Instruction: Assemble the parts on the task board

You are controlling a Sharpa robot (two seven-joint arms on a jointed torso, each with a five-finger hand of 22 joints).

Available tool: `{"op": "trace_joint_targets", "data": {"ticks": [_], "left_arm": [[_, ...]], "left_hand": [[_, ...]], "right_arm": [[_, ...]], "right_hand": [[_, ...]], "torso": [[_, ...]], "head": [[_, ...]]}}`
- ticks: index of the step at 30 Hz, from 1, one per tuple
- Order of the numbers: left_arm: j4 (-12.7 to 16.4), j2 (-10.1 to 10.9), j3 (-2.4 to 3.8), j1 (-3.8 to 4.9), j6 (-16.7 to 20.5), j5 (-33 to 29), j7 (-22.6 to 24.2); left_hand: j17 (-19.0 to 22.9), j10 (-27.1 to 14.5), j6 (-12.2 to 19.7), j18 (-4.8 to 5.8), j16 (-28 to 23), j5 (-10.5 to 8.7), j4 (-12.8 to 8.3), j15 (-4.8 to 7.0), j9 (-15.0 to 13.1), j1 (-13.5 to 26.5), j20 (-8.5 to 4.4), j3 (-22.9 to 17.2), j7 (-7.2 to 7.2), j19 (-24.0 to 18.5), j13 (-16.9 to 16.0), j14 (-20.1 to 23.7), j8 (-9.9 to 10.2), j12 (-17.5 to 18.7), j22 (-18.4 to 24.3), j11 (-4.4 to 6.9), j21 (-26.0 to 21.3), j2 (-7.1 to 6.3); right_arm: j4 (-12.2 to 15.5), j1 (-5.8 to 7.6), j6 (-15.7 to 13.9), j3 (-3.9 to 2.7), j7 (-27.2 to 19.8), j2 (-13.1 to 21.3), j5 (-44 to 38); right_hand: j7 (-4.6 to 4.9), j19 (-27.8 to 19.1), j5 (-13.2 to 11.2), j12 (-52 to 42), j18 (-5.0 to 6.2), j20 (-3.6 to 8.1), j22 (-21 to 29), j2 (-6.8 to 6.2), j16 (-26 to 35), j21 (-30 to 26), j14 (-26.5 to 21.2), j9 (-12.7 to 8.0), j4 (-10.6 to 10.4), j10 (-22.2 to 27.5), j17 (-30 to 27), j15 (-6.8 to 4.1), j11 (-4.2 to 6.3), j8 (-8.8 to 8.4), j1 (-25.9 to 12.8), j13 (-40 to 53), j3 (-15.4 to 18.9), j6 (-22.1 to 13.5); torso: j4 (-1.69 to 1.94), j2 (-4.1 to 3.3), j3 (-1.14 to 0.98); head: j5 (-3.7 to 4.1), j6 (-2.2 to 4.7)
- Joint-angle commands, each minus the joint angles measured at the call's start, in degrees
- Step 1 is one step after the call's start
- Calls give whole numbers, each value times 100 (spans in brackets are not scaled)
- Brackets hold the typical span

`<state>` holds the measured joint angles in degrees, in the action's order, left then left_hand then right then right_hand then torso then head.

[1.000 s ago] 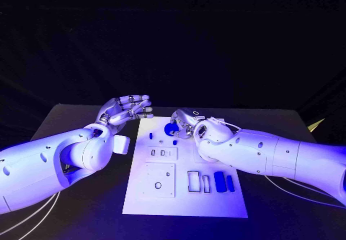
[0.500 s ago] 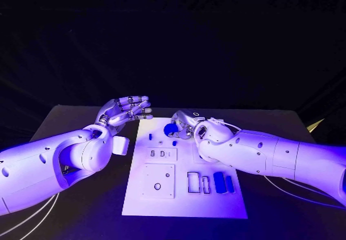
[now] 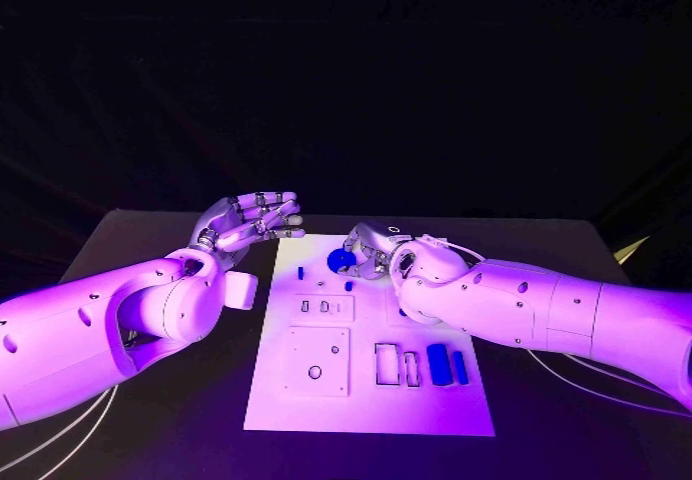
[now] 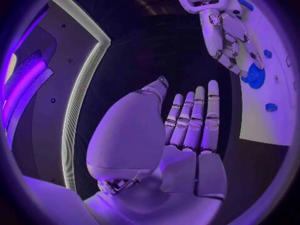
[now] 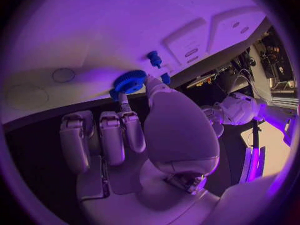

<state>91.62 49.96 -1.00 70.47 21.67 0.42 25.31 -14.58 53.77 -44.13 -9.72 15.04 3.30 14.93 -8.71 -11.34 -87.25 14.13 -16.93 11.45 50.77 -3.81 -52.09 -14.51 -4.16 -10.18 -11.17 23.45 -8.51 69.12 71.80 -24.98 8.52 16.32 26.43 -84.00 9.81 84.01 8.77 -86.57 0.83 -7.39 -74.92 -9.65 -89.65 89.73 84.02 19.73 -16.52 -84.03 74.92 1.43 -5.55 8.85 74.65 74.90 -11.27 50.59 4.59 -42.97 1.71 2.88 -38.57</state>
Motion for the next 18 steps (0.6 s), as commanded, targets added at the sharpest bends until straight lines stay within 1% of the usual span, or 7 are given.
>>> {"op": "trace_joint_targets", "data": {"ticks": [1, 6, 9, 12, 14, 16, 18], "left_arm": [[7, -5, 5, 7, -92, -11, 30], [7, 1, 5, 7, -86, -11, 32], [7, 6, 5, 7, -88, -11, 34], [4, 15, 5, 7, -88, -11, 37], [-2, 21, 5, 7, -86, -11, 43], [-10, 24, 5, 7, -85, -11, 51], [-17, 25, 5, 6, -85, -11, 57]], "left_hand": [[-5, 16, 17, -53, 17, -38, -5, -6, 7, 4, -12, 27, 202, -34, 6, 49, 3, 21, -7, -9, 33, 11], [-5, 16, 17, -53, 17, -38, -5, -6, 7, 4, -12, 27, 202, -34, 6, 49, 3, 21, -7, -9, 33, 11], [-13, 6, 24, -53, 13, -38, -10, -8, 9, -1, -11, 28, 204, -40, 7, 57, 6, 28, -9, -12, 39, 11], [-13, 6, 24, -53, 13, -38, -10, -8, 9, -1, -11, 28, 204, -40, 7, 57, 6, 28, -9, -12, 39, 11], [-13, 6, 24, -53, 13, -38, -10, -8, 9, -1, -11, 28, 204, -40, 7, 57, 6, 28, -9, -12, 39, 11], [-13, 6, 24, -53, 13, -38, -10, -8, 9, -1, -11, 28, 204, -40, 7, 57, 6, 28, -9, -12, 39, 11], [-13, 6, 24, -53, 13, -38, -10, -8, 9, -1, -11, 28, 204, -40, 7, 57, 6, 28, -9, -12, 39, 11]], "right_arm": [[2, -6, 117, 2, -18, 17, 48], [58, -7, -49, 2, -44, 92, 25], [200, -16, -347, 1, -144, 218, 31], [355, -18, -599, -4, -281, 360, 124], [484, -10, -792, -14, -421, 482, 239], [635, 18, -967, -29, -595, 639, 403], [775, 68, -1040, -41, -730, 799, 597]], "right_hand": [[10, 599, 20, -17, -83, 19, -1508, 27, -25, 27, 589, 8, -3, -271, 1465, -31, 31, 38, -35, 1185, -23, 37], [9, 599, 18, -18, -83, 21, -1508, 24, -25, 27, 589, 7, -5, -272, 1467, -33, 33, 37, -47, 1187, -22, 38], [6, 599, 19, -34, -83, 23, -1508, 24, -26, 27, 589, 7, 6, -288, 1469, -36, 36, 37, -40, 1202, -31, 42], [2, 599, 20, -44, -83, 28, -1508, 21, -27, 27, 590, 6, 23, -299, 1473, -40, 40, 36, -21, 1212, -48, 47], [2, 599, 20, -39, -83, 30, -1508, 17, -25, 27, 588, 5, 33, -295, 1465, -43, 42, 33, -7, 1207, -58, 46], [5, 599, 20, -35, -83, 33, -1508, 9, -25, 27, 588, 0, 45, -290, 1464, -44, 42, 23, 14, 1203, -73, 33], [9, 599, 19, -34, -83, 36, -1508, -4, -27, 27, 591, -7, 57, -289, 1475, -44, 39, 6, 36, 1202, -87, 12]], "torso": [[-6, -1, 2], [2, -4, -1], [-5, -4, -6], [-19, -2, -7], [-33, 2, -9], [-45, 12, -7], [-58, 17, -15]], "head": [[5, -4], [25, 11], [29, 25], [7, 32], [-1, 51], [6, 66], [3, 89]]}}
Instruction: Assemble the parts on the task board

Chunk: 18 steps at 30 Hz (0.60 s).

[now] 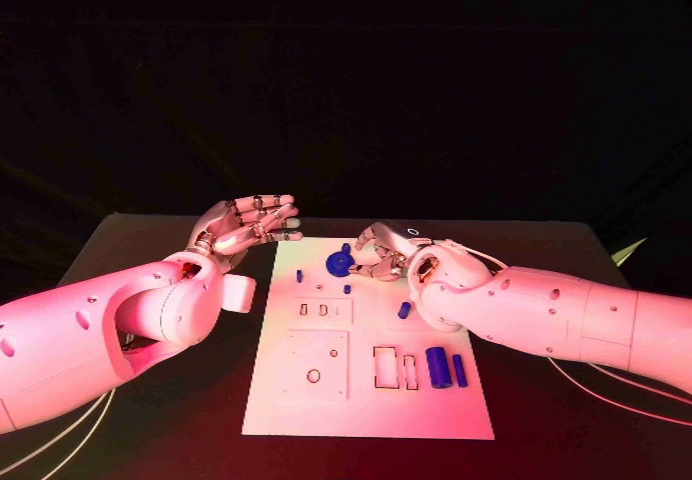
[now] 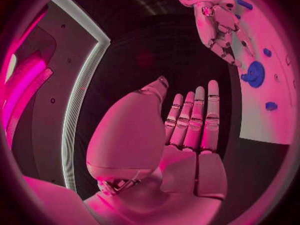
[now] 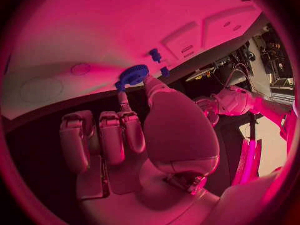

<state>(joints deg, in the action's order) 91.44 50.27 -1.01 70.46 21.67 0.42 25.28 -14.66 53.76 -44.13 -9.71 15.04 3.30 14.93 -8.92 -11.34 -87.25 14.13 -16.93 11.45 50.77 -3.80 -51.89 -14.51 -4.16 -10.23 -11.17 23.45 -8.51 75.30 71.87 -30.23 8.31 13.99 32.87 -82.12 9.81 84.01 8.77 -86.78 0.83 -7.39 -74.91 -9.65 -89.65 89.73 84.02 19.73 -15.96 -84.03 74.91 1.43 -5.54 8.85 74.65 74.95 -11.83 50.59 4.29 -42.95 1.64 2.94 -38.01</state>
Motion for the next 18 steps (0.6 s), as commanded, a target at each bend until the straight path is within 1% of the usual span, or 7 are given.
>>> {"op": "trace_joint_targets", "data": {"ticks": [1, 5, 9, 11, 14, 16, 18], "left_arm": [[-4, -5, 5, 7, -85, -10, 62], [-22, -7, 5, 7, -83, -10, 67], [-36, -5, 5, 6, -78, -10, 72], [-42, -6, 5, 6, -78, -10, 74], [-44, -8, 4, 6, -87, -10, 76], [-42, -9, 4, 5, -94, -10, 76], [-41, -11, 4, 5, -103, -10, 77]], "left_hand": [[-8, 6, 24, -53, 13, -38, -13, 12, 9, -3, -10, 28, 203, -42, 7, 39, 6, 29, -6, -12, 41, 11], [-8, 6, 24, -53, 13, -38, -13, 12, 9, -3, -10, 28, 203, -42, 7, 39, 6, 29, -6, -12, 41, 11], [-8, 6, 24, -53, 13, -38, -13, 12, 9, -3, -10, 28, 203, -42, 7, 39, 6, 29, -6, -12, 41, 11], [-10, 7, 23, -53, 13, -38, -15, 12, 9, -7, -10, 28, 201, -44, 7, 39, 5, 28, -7, -12, 43, 11], [-13, 11, 19, -53, 14, -38, -20, 12, 8, -13, -10, 26, 199, -45, 6, 38, 3, 27, -7, -11, 45, 12], [-18, 19, 13, -54, 15, -38, -28, 14, 6, -23, -11, 24, 198, -48, 4, 36, -1, 23, -9, -8, 49, 12], [-21, 25, 8, -54, 17, -38, -31, 15, 6, -27, -11, 23, 198, -49, 3, 35, -4, 21, -10, -5, 52, 12]], "right_arm": [[219, 89, -520, -25, -541, 232, 512], [463, 213, -414, -36, -674, 586, 882], [631, 328, -43, -41, -924, 1024, 1421], [649, 359, 158, -42, -1089, 1212, 1644], [616, 388, 475, -40, -1342, 1500, 1903], [586, 392, 589, -37, -1440, 1617, 1970], [558, 386, 659, -32, -1543, 1749, 1955]], "right_hand": [[10, 599, 19, -11, -83, 36, -1509, -6, -28, 27, 591, -7, 3, -288, 1476, -43, 38, 4, 40, 1195, -34, 9], [8, 599, 18, -17, -83, 37, -1509, -40, -28, 27, 591, -8, 35, -294, 1477, -43, 38, 3, 94, 1202, -55, 20], [-6, 599, 16, -11, -83, 46, -1509, -59, -21, 27, 585, -3, 138, -289, 1449, -54, 52, 22, 279, 1197, -169, 91], [-5, 599, 14, 46, -83, 52, -1509, -66, -8, 27, 573, -10, 266, -232, 1396, -58, 54, 18, 467, 1145, -300, 111], [0, 599, 11, 111, -83, 54, -1509, -129, -3, 27, 569, -22, 417, -166, 1380, -57, 52, 10, 634, 1086, -435, 127], [3, 599, 10, 137, -83, 53, -1509, -152, -3, 27, 568, -27, 461, -139, 1378, -56, 51, 5, 675, 1062, -475, 127], [6, 599, 11, 156, -83, 52, -1509, -178, -3, 27, 569, -34, 529, -120, 1381, -55, 49, 0, 741, 1045, -541, 129]], "torso": [[-35, 19, -13], [-53, 29, -28], [-90, 43, -41], [-104, 48, -45], [-121, 52, -63], [-132, 56, -75], [-135, 58, -81]], "head": [[-10, 38], [1, 66], [-9, 95], [2, 100], [16, 111], [19, 109], [54, 116]]}}
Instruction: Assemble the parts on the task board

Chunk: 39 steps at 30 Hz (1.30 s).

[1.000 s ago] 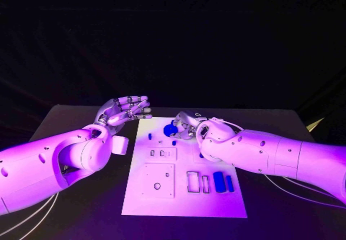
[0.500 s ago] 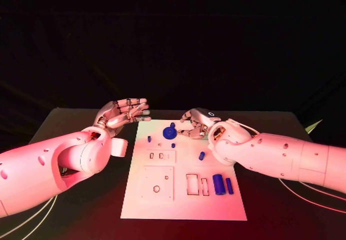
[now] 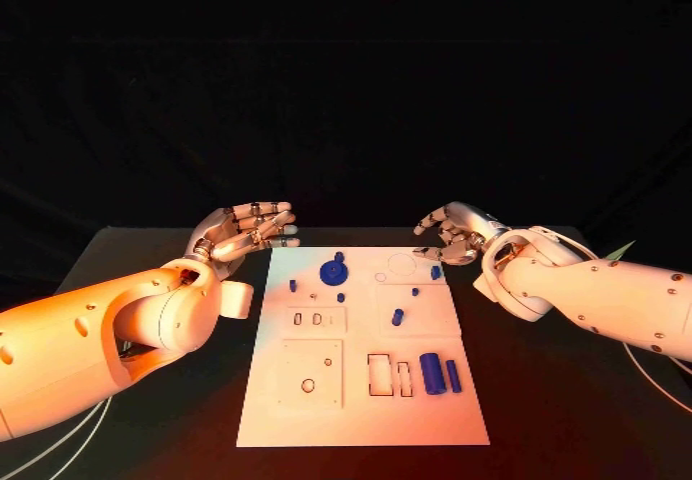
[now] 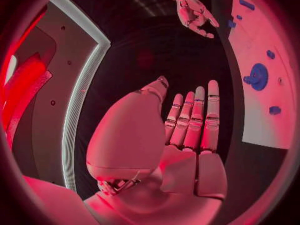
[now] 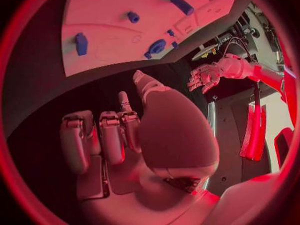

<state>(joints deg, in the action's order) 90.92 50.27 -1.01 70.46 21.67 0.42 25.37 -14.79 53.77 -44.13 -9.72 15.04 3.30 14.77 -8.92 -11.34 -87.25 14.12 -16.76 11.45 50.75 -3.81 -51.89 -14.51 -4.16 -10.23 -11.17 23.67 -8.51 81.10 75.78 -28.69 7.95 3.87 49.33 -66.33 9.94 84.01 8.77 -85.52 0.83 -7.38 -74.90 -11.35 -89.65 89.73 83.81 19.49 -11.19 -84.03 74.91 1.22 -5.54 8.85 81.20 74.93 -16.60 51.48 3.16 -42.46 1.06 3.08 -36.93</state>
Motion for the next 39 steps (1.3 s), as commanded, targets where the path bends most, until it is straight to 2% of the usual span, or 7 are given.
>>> {"op": "trace_joint_targets", "data": {"ticks": [1, 3, 10, 11, 17, 24, 39], "left_arm": [[11, -13, 4, 5, -108, -10, 68], [10, -16, 4, 4, -114, -10, 70], [5, -22, 3, 3, -124, -10, 73], [6, -23, 3, 3, -126, -10, 74], [6, -23, 3, 2, -134, -10, 74], [7, -11, 3, 2, -131, -10, 75], [6, -5, 3, 2, -134, -8, 73]], "left_hand": [[-8, 25, 8, -54, 17, -38, -15, 15, 5, -27, -9, 6, 198, -47, 3, 35, -4, 21, -10, -5, 29, 12], [-12, 33, 2, -54, 18, -38, -19, 16, 4, -31, -9, 5, 198, -50, 2, 33, -7, 18, -11, -3, 32, 11], [-15, 42, -6, -54, 19, -38, -23, 17, 3, -36, -10, 4, 197, -52, 0, 32, -12, 14, -12, -1, 34, 11], [-15, 42, -6, -54, 19, -38, -23, 17, 3, -36, -10, 4, 197, -52, 0, 32, -12, 14, -12, -1, 34, 11], [-15, 42, -6, -54, 19, -38, -23, 17, 3, -36, -10, 4, 197, -52, 0, 32, -12, 14, -12, -1, 34, 11], [-15, 42, -6, -54, 19, -38, -23, 17, 3, -36, -10, 4, 197, -52, 0, 32, -12, 14, -12, -1, 34, 11], [-15, 42, -6, -54, 19, -38, -23, 17, 3, -36, -10, 4, 197, -52, 0, 32, -12, 14, -12, -1, 34, 11]], "right_arm": [[-32, -10, 530, 6, -564, 165, 329], [-57, -22, 586, 10, -601, 261, 267], [-238, -125, 737, 32, -646, 407, 134], [-273, -148, 751, 35, -648, 404, 117], [-437, -269, 830, 43, -653, 359, 66], [-587, -369, 828, 46, -649, 267, 39], [-727, -410, 732, 47, -623, 77, 62]], "right_hand": [[-6, 599, 13, 29, -83, 52, -1510, -21, -4, 27, 591, -15, 109, -122, 1386, -34, 48, -4, 142, 1048, -119, 42], [-5, 599, 13, 31, -83, 51, -1510, -32, -5, 27, 591, -20, 153, -121, 1389, -33, 47, -7, 178, 1047, -168, 47], [1, 599, 3, 48, -83, 49, -1510, -86, -8, 27, 594, -28, 176, -105, 1400, -30, 42, -20, 157, 1031, -180, 33], [8, 599, 323, 52, -83, 50, -1510, -105, -7, 27, 593, -37, 184, -101, 1397, -27, 39, -35, 146, 1029, -230, 16], [10, 599, 345, 58, -83, 47, -1510, -127, -9, 27, 595, -42, 193, -95, 1405, -25, 36, -44, 138, 1023, -241, 5], [13, 599, 352, 67, -83, 46, -1510, -142, -10, 27, 596, -47, 202, -86, 1409, -23, 33, -53, 137, 1015, -250, -9], [20, 599, 378, 38, -83, 40, -1510, -119, -20, 27, 606, -53, 184, -116, 1451, -17, 26, -60, 88, 1041, -296, -9]], "torso": [[-21, 10, -24], [-11, 10, -22], [-26, 4, -18], [-28, 3, -21], [-7, 3, -12], [-7, 0, -5], [-7, 4, -5]], "head": [[61, 5], [88, 4], [107, -9], [107, -7], [144, -34], [116, -52], [90, -79]]}}
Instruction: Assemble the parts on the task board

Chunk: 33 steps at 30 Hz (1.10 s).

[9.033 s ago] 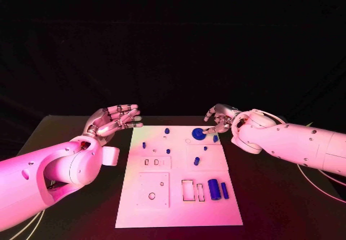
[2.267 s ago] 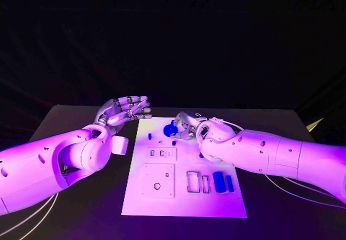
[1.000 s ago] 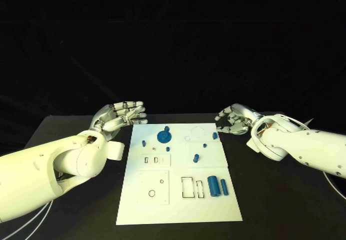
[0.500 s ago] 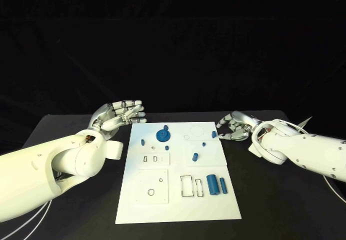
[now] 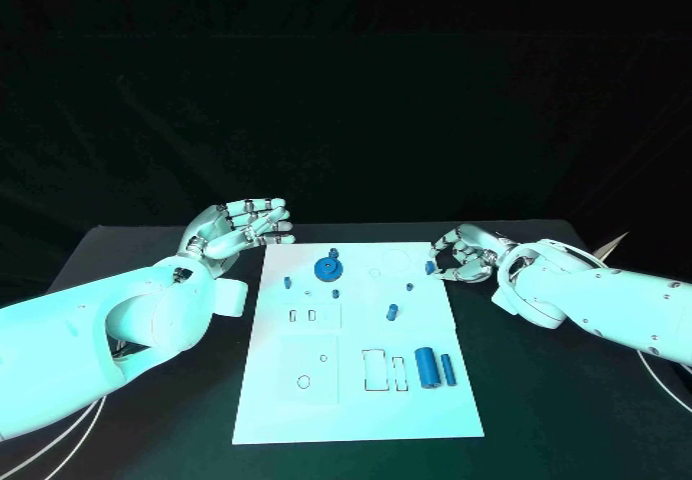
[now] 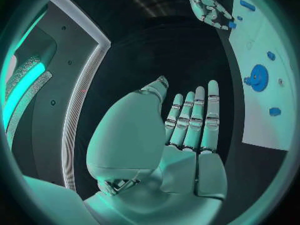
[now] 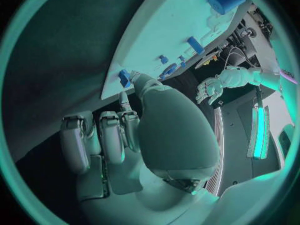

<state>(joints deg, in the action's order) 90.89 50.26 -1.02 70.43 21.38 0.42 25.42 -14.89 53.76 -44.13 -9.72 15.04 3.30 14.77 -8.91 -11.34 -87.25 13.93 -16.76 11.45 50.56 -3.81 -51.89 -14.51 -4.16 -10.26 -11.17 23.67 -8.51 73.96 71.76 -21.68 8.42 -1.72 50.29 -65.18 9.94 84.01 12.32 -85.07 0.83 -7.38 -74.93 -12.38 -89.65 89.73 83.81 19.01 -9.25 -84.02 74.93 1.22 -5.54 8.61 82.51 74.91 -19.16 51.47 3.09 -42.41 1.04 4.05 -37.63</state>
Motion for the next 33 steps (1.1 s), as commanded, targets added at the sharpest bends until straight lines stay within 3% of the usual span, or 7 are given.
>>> {"op": "trace_joint_targets", "data": {"ticks": [1, 20, 33], "left_arm": [[8, -3, 4, 5, -105, -7, 68], [6, 3, 4, 5, -111, 0, 56], [5, 13, 4, 5, -110, 1, 49]], "left_hand": [[-5, 42, -6, -54, 19, -38, -23, 17, 3, -36, 9, 5, 197, -33, 0, 32, -12, 14, -8, -1, 34, 11], [-21, 61, -19, -55, 21, -38, -38, 20, 1, -48, 9, 5, 194, -45, -1, 32, -19, 12, -13, 3, 46, 6], [-21, 61, -19, -55, 21, -38, -38, 20, 1, -48, 9, 5, 194, -45, -1, 32, -19, 12, -13, 3, 46, 6]], "right_arm": [[-23, -13, 30, 0, -64, -32, -48], [-195, -75, 17, 0, -39, -205, -10], [-237, -77, 30, -1, -21, -243, -13]], "right_hand": [[20, 599, 23, -7, -83, 40, -1507, -16, -20, 27, 605, -5, -10, -116, 1448, -17, 25, -37, -42, 1043, -41, -8], [-13, 599, -4, -87, -83, 51, -1507, 69, -28, 27, 612, 6, 47, -200, 1477, -37, 54, 46, -85, 1116, -349, 198], [-31, 599, -7, -111, -83, 64, -1507, 99, -34, 27, 617, 9, 67, -225, 1501, -52, 71, 78, -125, 1139, -466, 269]], "torso": [[0, -1, -2], [-12, 10, 2], [0, 13, 2]], "head": [[-11, -16], [-48, -67], [-42, -73]]}}
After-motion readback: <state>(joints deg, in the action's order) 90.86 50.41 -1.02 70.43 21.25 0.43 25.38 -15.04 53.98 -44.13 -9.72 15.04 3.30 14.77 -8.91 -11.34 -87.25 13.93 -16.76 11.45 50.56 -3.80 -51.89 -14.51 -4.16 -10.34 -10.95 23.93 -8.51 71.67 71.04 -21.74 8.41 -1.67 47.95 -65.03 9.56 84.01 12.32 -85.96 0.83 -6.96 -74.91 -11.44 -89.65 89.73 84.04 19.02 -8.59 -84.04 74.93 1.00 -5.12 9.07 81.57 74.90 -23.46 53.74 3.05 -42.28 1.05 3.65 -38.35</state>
